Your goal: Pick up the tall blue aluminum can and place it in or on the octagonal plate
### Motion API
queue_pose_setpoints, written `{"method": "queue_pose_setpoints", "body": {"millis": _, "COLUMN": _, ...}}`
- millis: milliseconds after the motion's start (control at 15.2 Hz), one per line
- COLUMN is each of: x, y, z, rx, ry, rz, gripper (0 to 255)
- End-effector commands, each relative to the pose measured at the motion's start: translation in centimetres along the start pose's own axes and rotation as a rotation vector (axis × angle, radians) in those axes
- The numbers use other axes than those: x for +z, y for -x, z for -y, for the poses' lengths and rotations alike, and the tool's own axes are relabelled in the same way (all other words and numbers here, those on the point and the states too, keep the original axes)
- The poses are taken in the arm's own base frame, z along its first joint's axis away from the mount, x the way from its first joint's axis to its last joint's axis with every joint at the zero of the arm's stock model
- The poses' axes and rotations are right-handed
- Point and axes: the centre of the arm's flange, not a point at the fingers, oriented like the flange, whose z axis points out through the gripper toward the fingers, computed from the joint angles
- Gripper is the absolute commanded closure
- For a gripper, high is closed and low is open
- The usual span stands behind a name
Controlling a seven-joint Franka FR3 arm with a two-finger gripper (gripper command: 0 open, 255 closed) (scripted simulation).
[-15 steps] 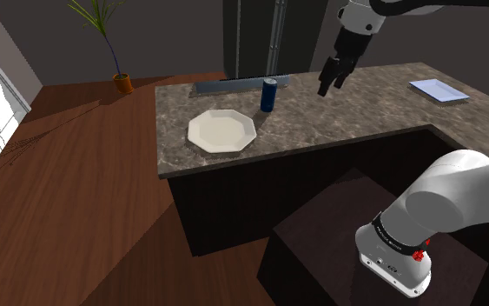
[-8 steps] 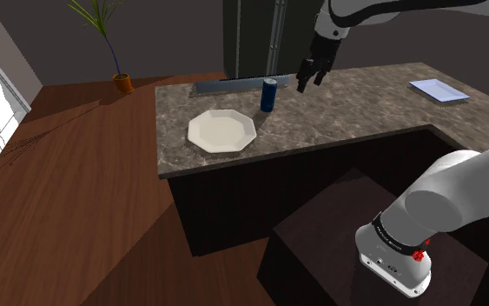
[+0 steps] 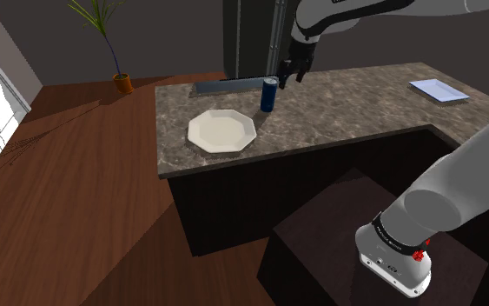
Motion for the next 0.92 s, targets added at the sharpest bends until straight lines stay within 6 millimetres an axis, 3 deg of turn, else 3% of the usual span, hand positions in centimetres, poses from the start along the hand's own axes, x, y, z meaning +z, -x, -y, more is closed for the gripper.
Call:
{"method": "queue_pose_setpoints", "body": {"millis": 0, "x": 1.2, "y": -2.2, "z": -0.5, "rx": 0.011, "ry": 0.011, "rz": -0.006, "gripper": 0}}
{"method": "queue_pose_setpoints", "body": {"millis": 528, "x": 5.4, "y": -10.7, "z": -3.0, "rx": 0.051, "ry": 0.052, "rz": -0.026, "gripper": 0}}
{"method": "queue_pose_setpoints", "body": {"millis": 858, "x": 8.0, "y": -10.8, "z": -3.2, "rx": 0.051, "ry": 0.052, "rz": -0.026, "gripper": 0}}
